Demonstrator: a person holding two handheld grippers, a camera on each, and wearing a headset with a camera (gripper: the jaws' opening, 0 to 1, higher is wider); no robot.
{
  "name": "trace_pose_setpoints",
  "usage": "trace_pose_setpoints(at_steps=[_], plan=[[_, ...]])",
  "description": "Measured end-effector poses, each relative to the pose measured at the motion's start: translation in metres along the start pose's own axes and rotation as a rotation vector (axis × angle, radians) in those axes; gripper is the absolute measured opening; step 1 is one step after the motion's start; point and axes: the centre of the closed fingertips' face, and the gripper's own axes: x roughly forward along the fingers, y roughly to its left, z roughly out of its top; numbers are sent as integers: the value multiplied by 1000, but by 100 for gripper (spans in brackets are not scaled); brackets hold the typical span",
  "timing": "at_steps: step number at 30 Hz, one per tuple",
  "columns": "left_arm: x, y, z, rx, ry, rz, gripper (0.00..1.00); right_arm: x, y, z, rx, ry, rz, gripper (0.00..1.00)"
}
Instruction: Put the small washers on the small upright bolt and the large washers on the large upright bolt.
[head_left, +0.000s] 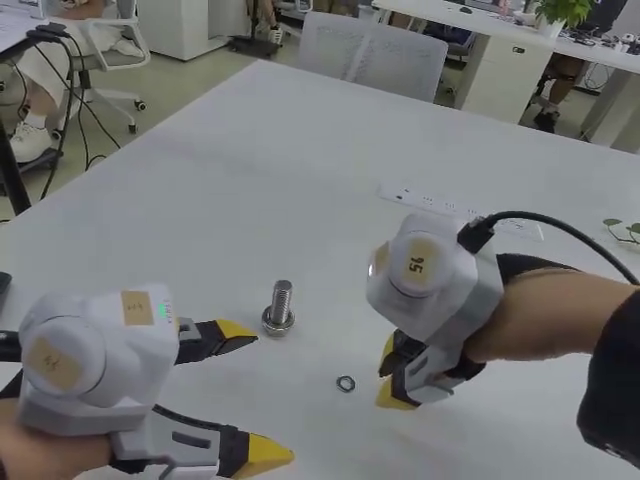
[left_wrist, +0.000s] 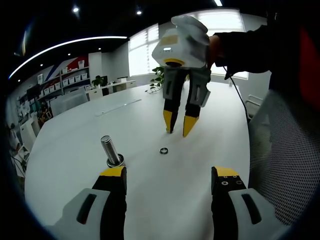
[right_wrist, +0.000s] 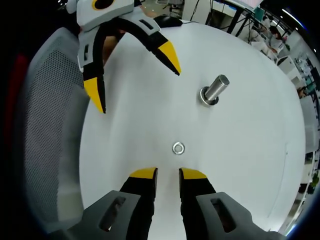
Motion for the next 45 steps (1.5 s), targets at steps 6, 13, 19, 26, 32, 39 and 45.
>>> trace_pose_setpoints(at_steps=[6,13,19,26,32,39,45], plan=[[-1,0,0,-2,-1,3,68,7,-4,8,-20,8,6,19],[-1,0,-1,-3,1,1,68,17,-11,13,-25,13,16,19],[-1,1,-2,-6,1,3,68,25,-12,17,-36,16,24,19],[-1,0,-3,-9,3,5,68,29,-15,15,-39,27,27,19],[-1,-1,-3,-9,3,4,68,32,-16,14,-34,29,30,19],[-1,-1,-3,-11,3,7,68,34,-15,15,-35,28,31,19],[-2,0,-3,-14,0,9,68,36,-15,14,-40,36,33,19]])
